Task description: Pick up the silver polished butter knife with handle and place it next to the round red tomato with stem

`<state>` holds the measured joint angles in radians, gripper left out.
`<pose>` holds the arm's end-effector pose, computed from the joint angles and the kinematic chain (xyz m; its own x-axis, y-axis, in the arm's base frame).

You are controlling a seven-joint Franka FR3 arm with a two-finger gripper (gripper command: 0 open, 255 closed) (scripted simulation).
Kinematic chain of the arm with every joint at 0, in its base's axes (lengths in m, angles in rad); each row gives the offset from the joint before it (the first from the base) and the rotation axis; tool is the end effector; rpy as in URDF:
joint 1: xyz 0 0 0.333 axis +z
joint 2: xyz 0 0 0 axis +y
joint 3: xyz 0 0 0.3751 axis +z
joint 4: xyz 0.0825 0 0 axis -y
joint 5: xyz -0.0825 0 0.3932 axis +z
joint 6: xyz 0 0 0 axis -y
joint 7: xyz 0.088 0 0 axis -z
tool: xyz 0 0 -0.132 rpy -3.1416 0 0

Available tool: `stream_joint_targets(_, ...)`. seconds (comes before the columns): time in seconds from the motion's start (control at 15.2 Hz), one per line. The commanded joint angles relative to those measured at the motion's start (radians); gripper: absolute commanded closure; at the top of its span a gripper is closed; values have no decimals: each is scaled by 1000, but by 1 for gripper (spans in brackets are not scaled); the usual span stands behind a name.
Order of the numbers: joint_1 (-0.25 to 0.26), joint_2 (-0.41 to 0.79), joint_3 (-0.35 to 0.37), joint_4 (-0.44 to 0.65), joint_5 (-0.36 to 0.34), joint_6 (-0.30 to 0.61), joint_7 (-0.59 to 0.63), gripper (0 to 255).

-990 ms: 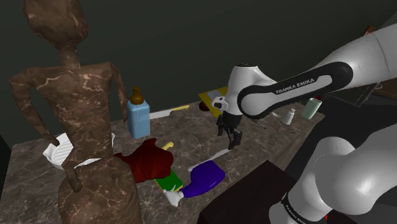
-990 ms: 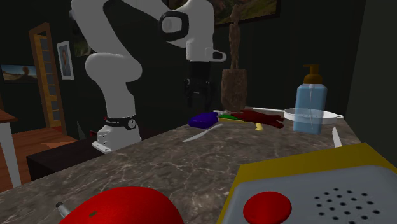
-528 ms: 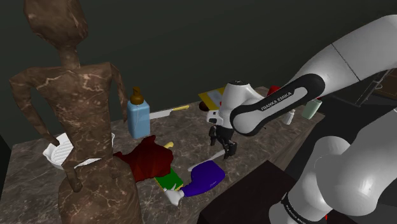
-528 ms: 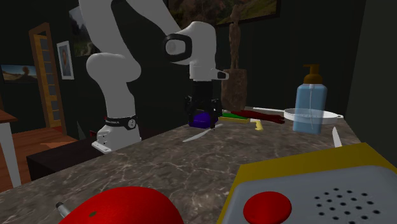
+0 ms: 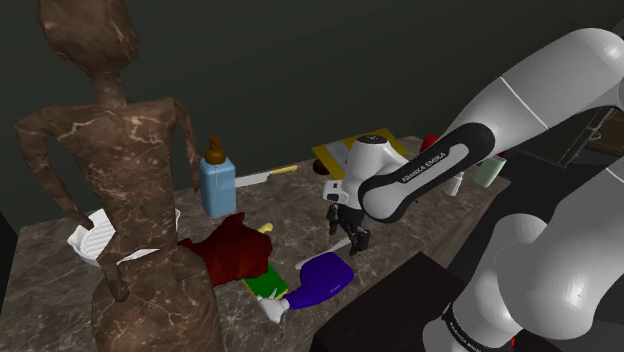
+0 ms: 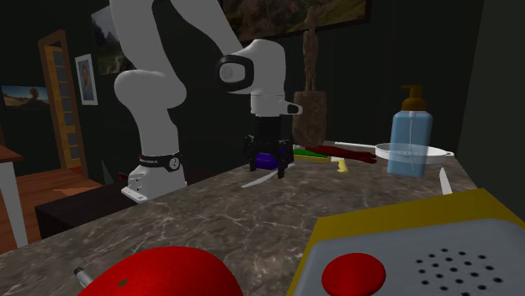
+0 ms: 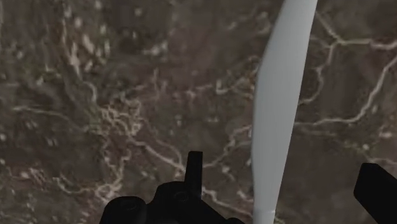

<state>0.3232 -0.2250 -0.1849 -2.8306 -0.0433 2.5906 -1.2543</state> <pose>0.3504 0.0526 0.2866 0.1359 0.9906 0.0126 0.9905 -0.1356 -0.0226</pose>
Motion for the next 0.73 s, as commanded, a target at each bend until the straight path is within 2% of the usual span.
stream_joint_targets(0.0,0,1,0,0,0,1,0,0)
stream_joint_targets(0.13,0,1,0,0,0,1,0,0)
stream_joint_targets(0.2,0,1,0,0,0,1,0,255)
stream_joint_targets(0.66,1,3,0,0,1,3,0,255)
